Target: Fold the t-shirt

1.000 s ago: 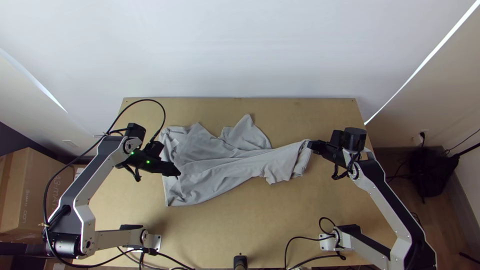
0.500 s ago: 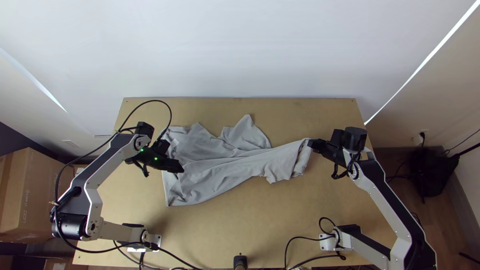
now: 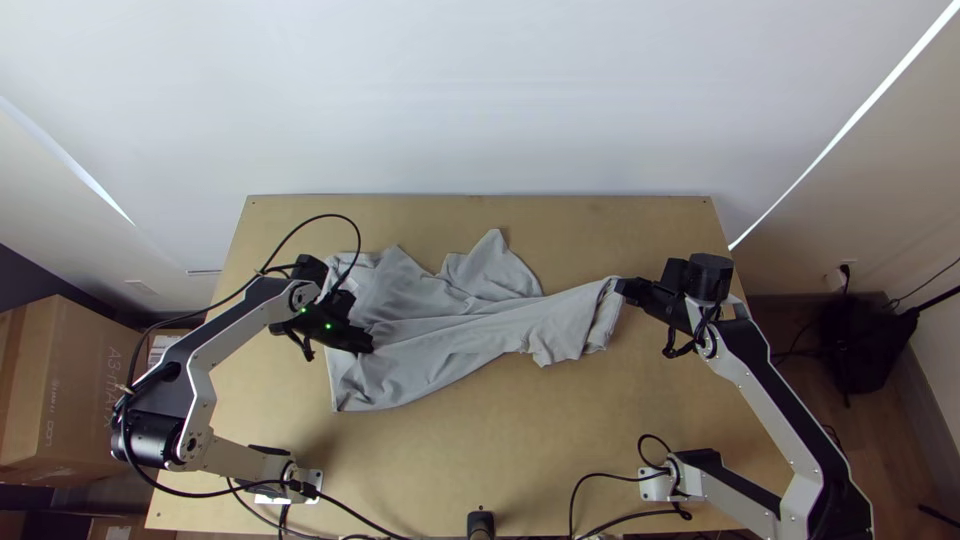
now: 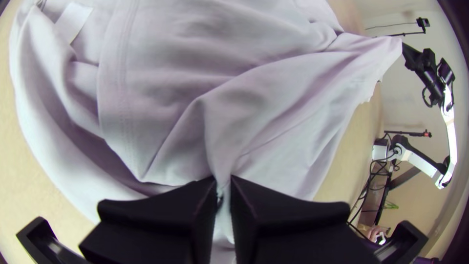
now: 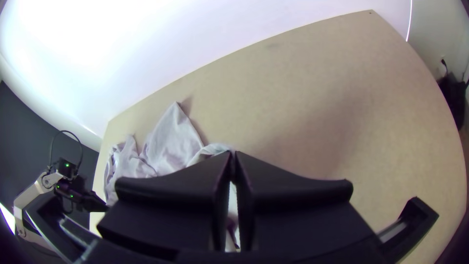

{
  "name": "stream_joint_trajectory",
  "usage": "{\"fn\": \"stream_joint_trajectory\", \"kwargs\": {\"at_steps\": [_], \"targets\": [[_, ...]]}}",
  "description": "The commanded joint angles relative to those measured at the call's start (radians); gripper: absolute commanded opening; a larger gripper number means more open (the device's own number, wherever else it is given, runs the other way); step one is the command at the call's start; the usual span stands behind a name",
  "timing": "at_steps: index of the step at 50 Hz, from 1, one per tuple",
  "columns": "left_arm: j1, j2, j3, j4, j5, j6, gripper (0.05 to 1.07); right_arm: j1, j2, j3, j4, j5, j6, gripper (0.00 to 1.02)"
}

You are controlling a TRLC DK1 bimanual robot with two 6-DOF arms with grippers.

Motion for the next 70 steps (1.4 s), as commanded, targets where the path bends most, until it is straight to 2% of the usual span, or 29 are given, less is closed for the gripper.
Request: {"fn": "stream_joint_trajectory", "kwargs": {"at_steps": [1,8,11,21,32,36,43,48,52,61,70], "targets": [[0.037,-0.043,0.032,-0.003,-0.001,-0.029,0.08,-0.009,-0.007,-0.021,0.020,0.001,0.027,0.02],[0.104,-0.071,0.141,-0.020,-0.002,-0.078,0.08,-0.009,-0.007,0.010,0.035,0.001,0.031,0.02],[0.132,-0.089,0.196,-0.020,-0.004,-0.112,0.08,-0.006,0.001,0.035,0.035,-0.018,0.030,0.02],[0.144,-0.172,0.323,-0.012,-0.036,-0.205,0.08,0.011,0.017,0.114,0.009,-0.038,0.028,0.02],[0.127,-0.187,0.518,-0.003,-0.162,-0.282,0.08,0.017,0.097,0.426,-0.198,-0.035,0.028,0.02],[0.126,-0.183,0.598,0.031,-0.220,-0.304,0.08,-0.003,0.125,0.539,-0.233,-0.035,0.022,0.02],[0.107,-0.154,0.748,0.055,-0.332,-0.314,0.08,-0.014,0.178,0.691,-0.249,-0.035,-0.030,0.02],[0.089,-0.134,0.842,0.073,-0.412,-0.319,0.08,-0.035,0.206,0.783,-0.221,-0.035,-0.051,0.02],[0.087,-0.134,0.911,0.098,-0.424,-0.342,0.08,-0.064,0.205,0.840,-0.141,-0.030,-0.050,0.02],[0.089,-0.140,1.083,0.153,-0.513,-0.360,0.08,-0.101,0.165,0.963,0.020,0.060,-0.050,0.02],[0.098,-0.197,1.195,0.204,-0.559,-0.353,0.08,-0.104,-0.003,0.906,0.207,0.096,-0.045,0.02]]}}
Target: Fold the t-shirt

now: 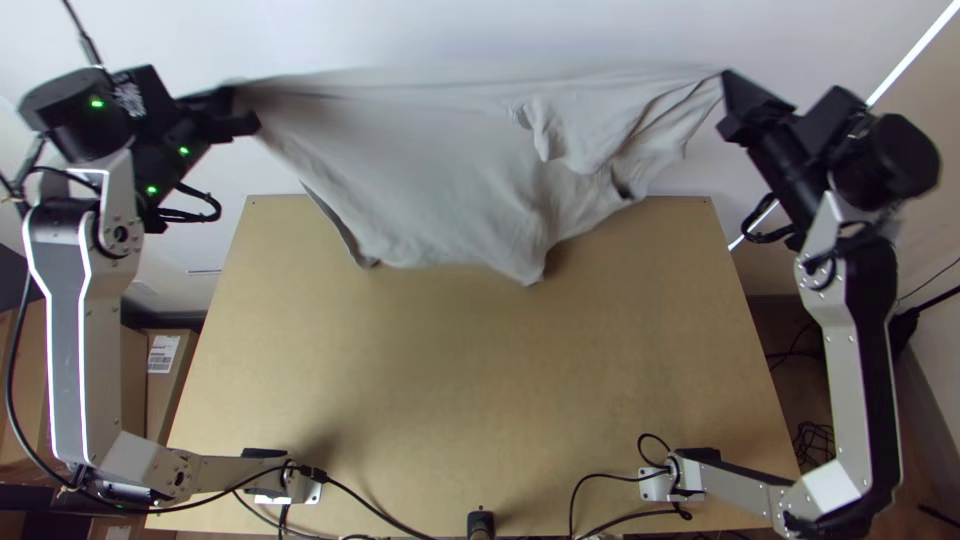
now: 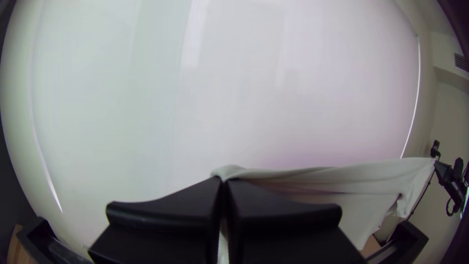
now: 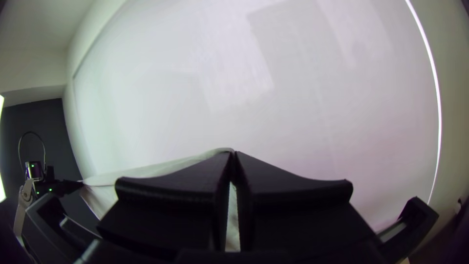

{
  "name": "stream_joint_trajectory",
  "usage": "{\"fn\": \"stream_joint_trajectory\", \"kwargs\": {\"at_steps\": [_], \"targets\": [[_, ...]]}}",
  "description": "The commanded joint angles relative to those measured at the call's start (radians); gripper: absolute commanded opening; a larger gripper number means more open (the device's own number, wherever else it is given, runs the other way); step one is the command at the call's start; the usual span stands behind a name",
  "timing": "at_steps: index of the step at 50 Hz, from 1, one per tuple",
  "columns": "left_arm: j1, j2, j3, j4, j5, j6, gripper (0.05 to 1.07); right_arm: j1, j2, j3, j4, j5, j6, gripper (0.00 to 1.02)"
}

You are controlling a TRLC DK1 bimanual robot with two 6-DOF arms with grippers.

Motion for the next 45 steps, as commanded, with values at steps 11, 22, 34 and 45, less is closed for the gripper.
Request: {"fn": "stream_joint_trajectory", "kwargs": {"at_steps": [11,22,34,45], "targets": [[0.022,-0.214,0.083,0.081,-0.080,-0.012,0.08,-0.029,-0.321,-0.048,0.117,0.067,0.022,0.02],[0.020,-0.406,-0.005,0.093,-0.079,-0.057,0.08,0.031,-0.491,-0.089,0.114,0.067,0.030,0.02],[0.019,-0.547,-0.187,0.082,-0.079,-0.081,0.08,0.057,-0.530,-0.100,0.043,0.064,0.035,0.02],[0.014,-0.649,-0.542,0.064,-0.025,-0.152,0.08,0.111,-0.551,-0.321,-0.028,0.056,0.041,0.02]]}}
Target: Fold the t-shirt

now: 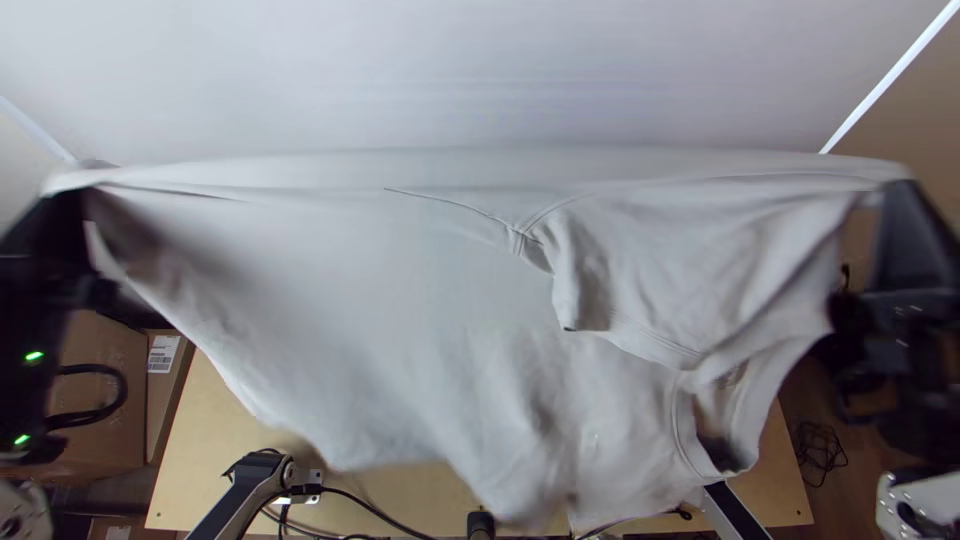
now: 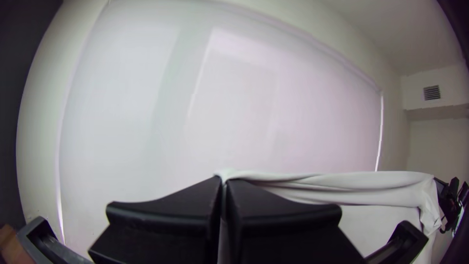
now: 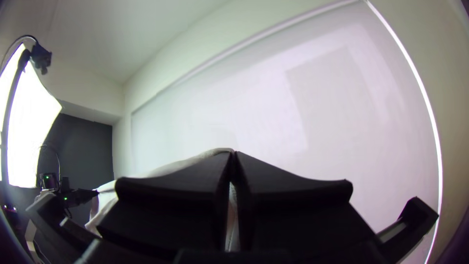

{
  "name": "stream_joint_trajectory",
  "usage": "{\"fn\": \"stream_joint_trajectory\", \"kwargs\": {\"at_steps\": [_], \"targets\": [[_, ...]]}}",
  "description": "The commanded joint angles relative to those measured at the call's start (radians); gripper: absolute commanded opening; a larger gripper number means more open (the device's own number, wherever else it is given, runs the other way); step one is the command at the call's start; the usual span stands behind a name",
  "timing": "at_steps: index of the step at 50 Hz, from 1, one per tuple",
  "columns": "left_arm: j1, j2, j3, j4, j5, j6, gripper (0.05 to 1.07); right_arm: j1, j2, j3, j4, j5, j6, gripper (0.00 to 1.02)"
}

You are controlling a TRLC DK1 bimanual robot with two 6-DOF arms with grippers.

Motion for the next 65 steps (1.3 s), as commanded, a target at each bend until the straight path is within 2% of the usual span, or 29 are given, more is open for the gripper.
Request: {"fn": "stream_joint_trajectory", "kwargs": {"at_steps": [1,8,14,20,26,36,40,52,65], "targets": [[0.011,-0.050,-0.210,-0.009,-0.013,-0.052,0.08,0.017,-0.025,-0.160,-0.015,0.052,0.030,0.02],[-0.030,-0.110,-0.540,-0.014,0.039,-0.048,0.08,0.055,-0.085,-0.455,-0.008,0.052,0.034,0.02],[-0.041,-0.105,-0.724,0.035,0.053,-0.014,0.08,0.066,-0.091,-0.660,0.004,0.052,0.033,0.02],[-0.035,-0.039,-0.826,0.141,0.059,0.007,0.08,0.066,-0.042,-0.823,0.102,0.052,0.051,0.02],[-0.021,0.092,-0.850,0.247,0.060,0.017,0.08,0.066,0.082,-0.889,0.212,0.052,0.079,0.02],[0.010,0.366,-0.813,0.410,0.069,0.043,0.08,0.042,0.362,-0.866,0.360,0.052,0.088,0.02],[0.013,0.482,-0.763,0.426,0.073,0.049,0.08,0.023,0.481,-0.826,0.403,0.052,0.085,0.02],[0.031,0.803,-0.580,0.499,0.073,0.047,0.08,-0.021,0.848,-0.594,0.416,0.046,0.066,0.02],[0.016,1.076,-0.333,0.517,0.071,0.015,0.08,-0.027,1.092,-0.383,0.430,0.046,0.060,0.02]]}}
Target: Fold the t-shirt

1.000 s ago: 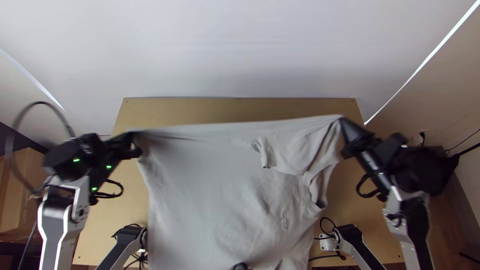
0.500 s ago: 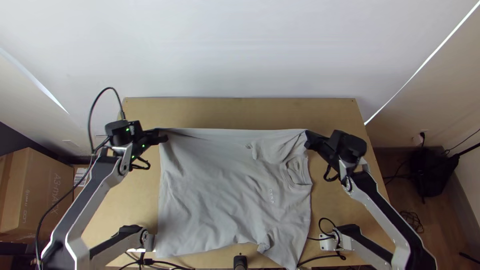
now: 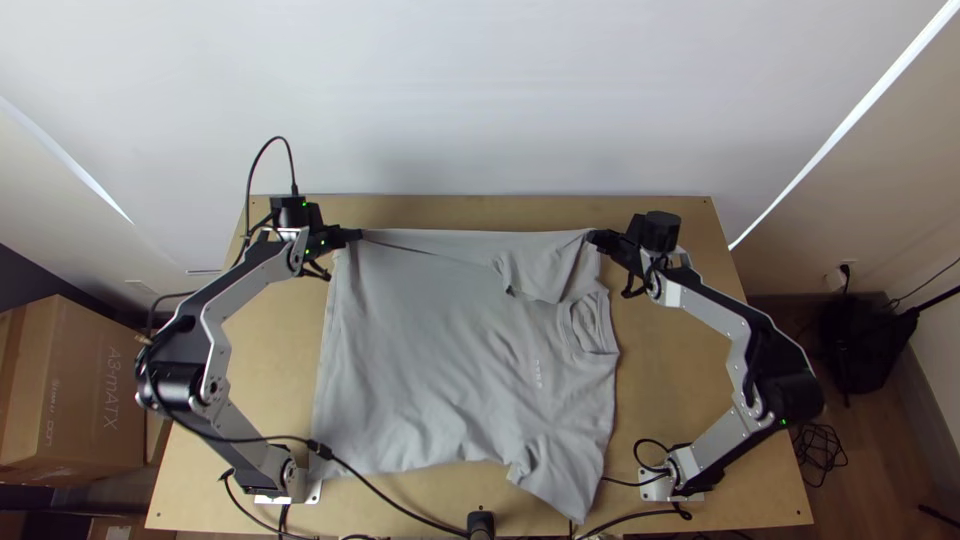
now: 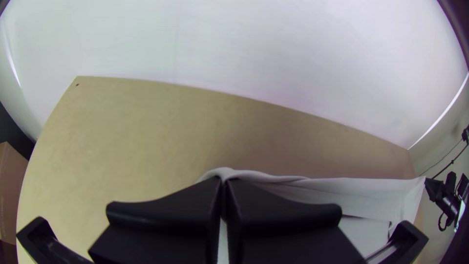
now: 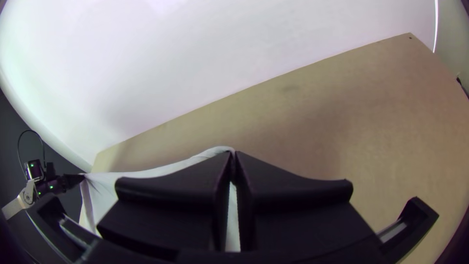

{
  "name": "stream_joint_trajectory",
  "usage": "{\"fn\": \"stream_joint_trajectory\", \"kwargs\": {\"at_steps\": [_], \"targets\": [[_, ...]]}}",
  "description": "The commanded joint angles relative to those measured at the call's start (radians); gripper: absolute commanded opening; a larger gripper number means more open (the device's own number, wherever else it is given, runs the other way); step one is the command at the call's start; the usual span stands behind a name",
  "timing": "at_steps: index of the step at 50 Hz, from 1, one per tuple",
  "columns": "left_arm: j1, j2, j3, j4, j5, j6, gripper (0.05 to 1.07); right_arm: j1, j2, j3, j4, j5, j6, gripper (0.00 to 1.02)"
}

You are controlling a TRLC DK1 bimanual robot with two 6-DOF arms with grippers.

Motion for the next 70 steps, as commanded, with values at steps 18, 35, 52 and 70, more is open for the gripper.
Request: {"fn": "stream_joint_trajectory", "kwargs": {"at_steps": [18,35,52,70], "targets": [[-0.036,0.336,0.424,-0.006,-0.052,-0.085,0.11,-0.045,0.310,0.357,0.033,0.019,-0.028,0.03],[-0.062,0.390,0.715,-0.242,-0.077,-0.089,1.01,-0.088,0.278,0.425,-0.002,0.063,-0.023,0.99],[-0.011,0.213,0.774,-0.327,-0.062,-0.102,1.02,-0.151,-0.010,0.360,-0.226,0.062,0.012,0.99],[0.018,-0.009,0.767,-0.638,-0.031,-0.100,1.02,-0.278,-0.409,0.288,-0.646,-0.064,0.015,0.99]]}}
